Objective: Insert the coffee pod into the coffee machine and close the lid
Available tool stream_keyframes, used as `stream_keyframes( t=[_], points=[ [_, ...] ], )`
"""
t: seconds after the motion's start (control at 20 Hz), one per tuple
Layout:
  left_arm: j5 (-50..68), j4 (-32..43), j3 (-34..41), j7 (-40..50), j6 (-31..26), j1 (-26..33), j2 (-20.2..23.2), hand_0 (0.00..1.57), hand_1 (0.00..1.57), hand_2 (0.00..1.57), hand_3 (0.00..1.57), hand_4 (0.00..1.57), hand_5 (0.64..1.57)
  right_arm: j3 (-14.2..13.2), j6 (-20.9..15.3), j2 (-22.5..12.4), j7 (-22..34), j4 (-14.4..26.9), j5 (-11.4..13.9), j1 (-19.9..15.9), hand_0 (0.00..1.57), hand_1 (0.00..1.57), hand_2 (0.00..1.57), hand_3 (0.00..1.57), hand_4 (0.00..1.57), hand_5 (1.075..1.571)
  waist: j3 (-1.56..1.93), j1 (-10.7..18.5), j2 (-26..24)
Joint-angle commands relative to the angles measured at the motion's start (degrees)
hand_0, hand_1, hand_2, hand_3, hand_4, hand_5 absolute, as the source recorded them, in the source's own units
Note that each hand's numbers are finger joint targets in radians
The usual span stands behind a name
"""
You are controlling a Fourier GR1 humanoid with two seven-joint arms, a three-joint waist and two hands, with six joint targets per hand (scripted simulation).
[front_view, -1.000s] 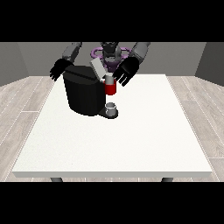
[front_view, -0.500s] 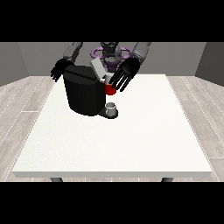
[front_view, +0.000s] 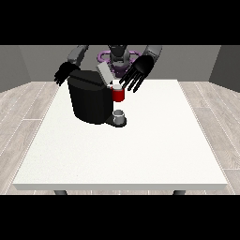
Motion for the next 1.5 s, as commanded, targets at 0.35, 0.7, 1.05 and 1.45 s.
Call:
stream_keyframes(
  t=[0.35,0.7,1.05,1.45],
  points=[
    [3.4,-1.6,3.3,-0.1,0.3,5.9,-3.1,0.00,0.00,0.00,0.00,0.00,1.571,-0.9,0.5,0.1,-0.8,0.7,-1.2,4.7,0.00,0.00,0.00,0.00,0.39,1.571,-0.04,3.6,-6.4],
    [19.0,-1.4,15.3,-1.5,0.5,14.1,-13.2,0.00,0.00,0.00,0.00,0.26,1.571,-3.5,1.7,-1.2,-0.6,0.5,-3.6,10.0,0.00,0.00,0.00,0.00,0.40,1.571,-0.14,7.8,-16.7],
    [22.7,-3.8,15.6,-4.3,0.3,24.2,-19.1,0.00,0.00,0.00,0.00,0.00,1.571,-0.2,1.7,-2.8,1.8,-1.5,0.3,11.2,0.00,0.00,0.00,0.00,0.39,1.571,-0.08,14.6,-24.7],
    [27.8,-6.2,17.2,-5.7,-3.2,32.7,-20.4,0.00,0.00,0.00,0.00,0.00,1.571,0.6,9.2,-6.8,1.4,-6.5,-1.8,10.1,0.00,0.00,0.00,0.00,0.04,1.571,-0.03,17.2,-25.7]
  ],
)
